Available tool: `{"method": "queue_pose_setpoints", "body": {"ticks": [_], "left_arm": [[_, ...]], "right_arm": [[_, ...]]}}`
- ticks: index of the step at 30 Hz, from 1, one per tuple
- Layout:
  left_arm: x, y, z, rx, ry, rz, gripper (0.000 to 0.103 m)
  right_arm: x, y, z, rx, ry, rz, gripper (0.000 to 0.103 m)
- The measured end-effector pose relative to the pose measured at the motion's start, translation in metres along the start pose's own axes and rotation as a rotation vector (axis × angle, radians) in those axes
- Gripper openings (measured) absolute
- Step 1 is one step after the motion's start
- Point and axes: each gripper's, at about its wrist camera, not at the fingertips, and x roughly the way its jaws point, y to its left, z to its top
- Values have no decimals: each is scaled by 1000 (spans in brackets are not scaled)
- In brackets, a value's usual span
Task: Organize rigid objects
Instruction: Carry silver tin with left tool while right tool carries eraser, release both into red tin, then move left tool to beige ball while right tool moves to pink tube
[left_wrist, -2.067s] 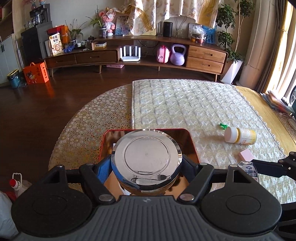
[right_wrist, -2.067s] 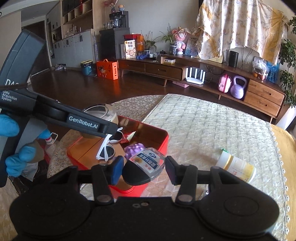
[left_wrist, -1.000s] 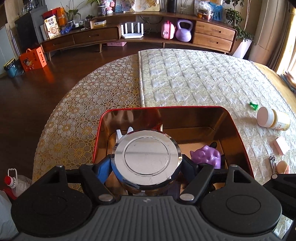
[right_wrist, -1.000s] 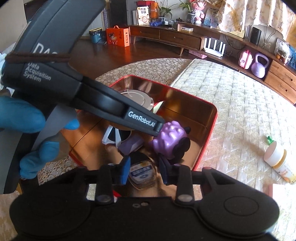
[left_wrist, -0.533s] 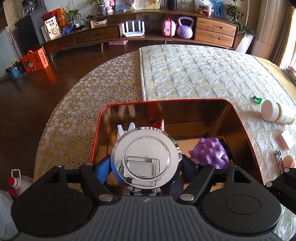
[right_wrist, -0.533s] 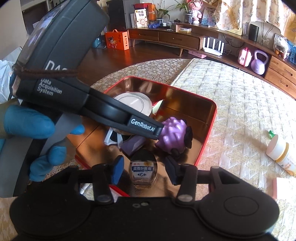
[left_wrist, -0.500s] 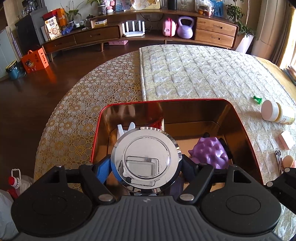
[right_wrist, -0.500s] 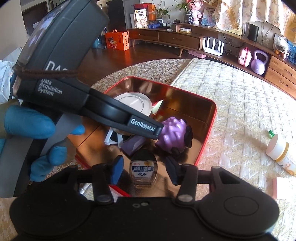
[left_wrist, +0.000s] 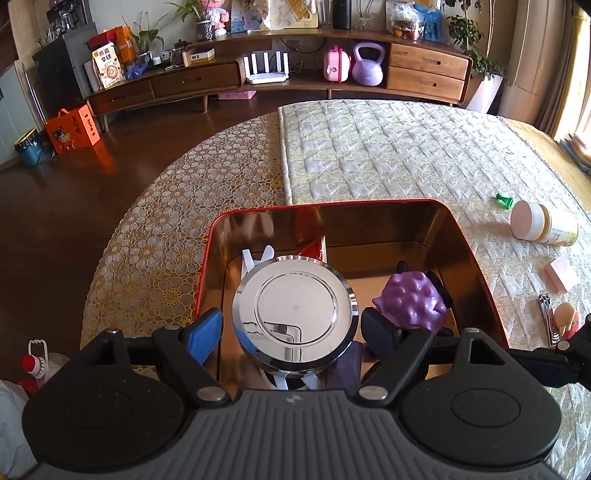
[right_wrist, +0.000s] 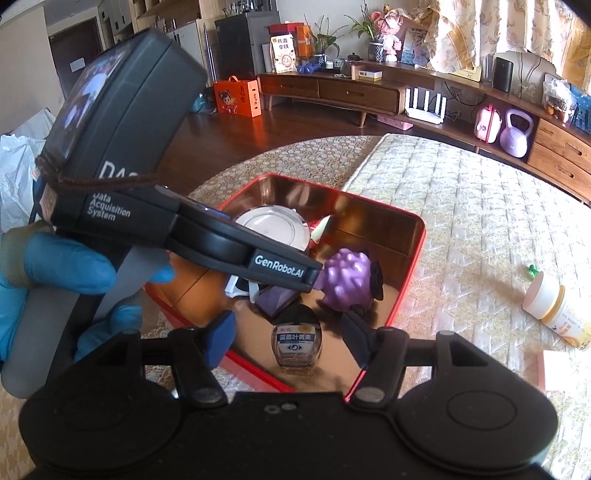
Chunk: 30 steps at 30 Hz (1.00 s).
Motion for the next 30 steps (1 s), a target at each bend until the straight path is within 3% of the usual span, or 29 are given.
{"method": "queue_pose_setpoints", "body": {"ticks": [17, 22, 30], "left_arm": [[-48, 2, -6, -44, -87, -52, 82], [-64, -1, -9, -70, -123, -68, 85], [-80, -27, -10, -50, -160, -95, 86]], "right_arm": [[-59, -18, -11, 59, -128, 45, 90], [-80, -34, -22, 71, -159, 22, 101], [-107, -67, -47, 98, -185, -72, 103]]}}
